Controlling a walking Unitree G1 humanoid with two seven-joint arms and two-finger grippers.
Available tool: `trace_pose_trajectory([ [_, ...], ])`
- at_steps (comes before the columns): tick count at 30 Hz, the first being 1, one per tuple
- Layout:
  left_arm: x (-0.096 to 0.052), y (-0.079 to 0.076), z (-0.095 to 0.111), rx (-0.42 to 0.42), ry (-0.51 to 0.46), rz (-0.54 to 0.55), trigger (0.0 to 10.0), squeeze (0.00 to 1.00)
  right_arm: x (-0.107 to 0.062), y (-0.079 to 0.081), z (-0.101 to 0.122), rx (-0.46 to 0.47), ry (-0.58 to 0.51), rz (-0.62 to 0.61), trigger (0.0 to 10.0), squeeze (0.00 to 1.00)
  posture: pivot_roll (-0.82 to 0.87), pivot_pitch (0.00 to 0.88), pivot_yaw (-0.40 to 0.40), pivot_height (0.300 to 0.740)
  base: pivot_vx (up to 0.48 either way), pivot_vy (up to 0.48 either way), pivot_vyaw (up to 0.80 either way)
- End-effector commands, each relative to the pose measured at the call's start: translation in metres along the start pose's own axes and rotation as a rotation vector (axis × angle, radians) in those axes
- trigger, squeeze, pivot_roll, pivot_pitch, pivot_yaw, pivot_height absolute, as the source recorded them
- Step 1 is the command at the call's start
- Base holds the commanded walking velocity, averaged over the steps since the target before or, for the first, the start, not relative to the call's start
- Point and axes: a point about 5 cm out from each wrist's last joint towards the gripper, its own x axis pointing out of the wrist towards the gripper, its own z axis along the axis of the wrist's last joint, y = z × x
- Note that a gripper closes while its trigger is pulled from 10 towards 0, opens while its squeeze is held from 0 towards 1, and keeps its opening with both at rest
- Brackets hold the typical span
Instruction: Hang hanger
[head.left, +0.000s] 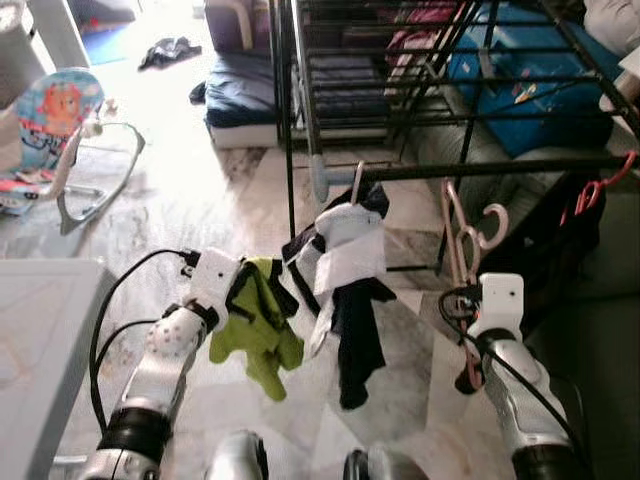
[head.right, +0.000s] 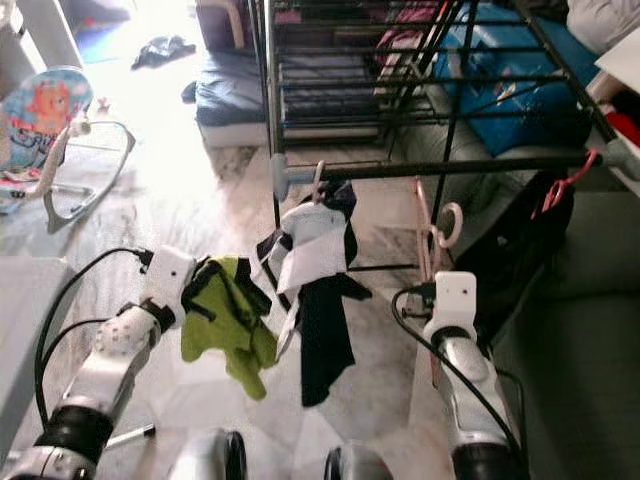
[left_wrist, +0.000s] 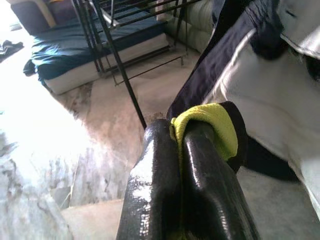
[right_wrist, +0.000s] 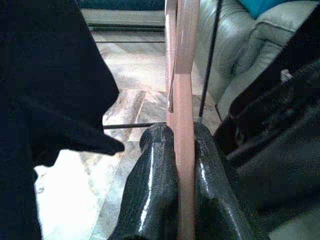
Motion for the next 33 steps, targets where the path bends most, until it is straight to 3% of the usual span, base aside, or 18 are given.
trace_pose_trajectory([
  [1, 0.001, 0.002, 0.009, 0.017, -0.038, 0.011, 10.0, 0.00, -0.002, -0.003, -0.004, 0.022, 0.021, -0.045, 10.0, 0.00, -0.06, 0.000, -0.017, 0.740, -0.311, 0.000, 0.00],
  [7, 0.007, -0.001, 0.015, 0.017, -0.053, -0.004, 10.0, 0.00, -0.005, 0.002, -0.010, 0.081, 0.042, -0.085, 10.0, 0.00, -0.07, 0.000, -0.014, 0.740, -0.310, 0.000, 0.00],
  [13, 0.010, 0.000, 0.021, 0.052, -0.068, -0.016, 10.0, 0.00, 0.002, 0.000, 0.001, -0.013, -0.008, -0.093, 10.0, 0.00, -0.07, 0.000, -0.021, 0.740, -0.310, 0.000, 0.00],
  [19, 0.014, 0.004, 0.026, 0.102, -0.086, -0.018, 10.0, 0.00, 0.006, 0.006, 0.016, -0.031, -0.067, -0.075, 10.0, 0.00, -0.07, 0.000, -0.027, 0.740, -0.294, 0.000, 0.00],
  [23, 0.025, 0.004, 0.037, 0.128, -0.113, -0.022, 10.0, 0.00, 0.012, 0.008, 0.019, -0.070, -0.079, -0.094, 10.0, 0.00, -0.07, 0.000, -0.032, 0.740, -0.275, 0.000, 0.00],
  [24, 0.028, 0.003, 0.039, 0.130, -0.120, -0.025, 10.0, 0.00, 0.013, 0.008, 0.018, -0.060, -0.065, -0.110, 10.0, 0.00, -0.07, 0.000, -0.033, 0.740, -0.270, 0.000, 0.00],
  [26, 0.038, -0.005, 0.048, 0.137, -0.142, -0.046, 10.0, 0.00, 0.015, 0.011, 0.013, 0.049, -0.017, -0.069, 10.0, 0.00, -0.06, 0.000, -0.040, 0.740, -0.270, 0.000, 0.00],
  [33, 0.055, -0.030, 0.055, 0.105, -0.168, -0.096, 10.0, 0.00, 0.017, 0.019, 0.008, 0.007, -0.007, -0.056, 10.0, 0.00, -0.05, 0.000, -0.057, 0.740, -0.269, 0.000, 0.00],
])
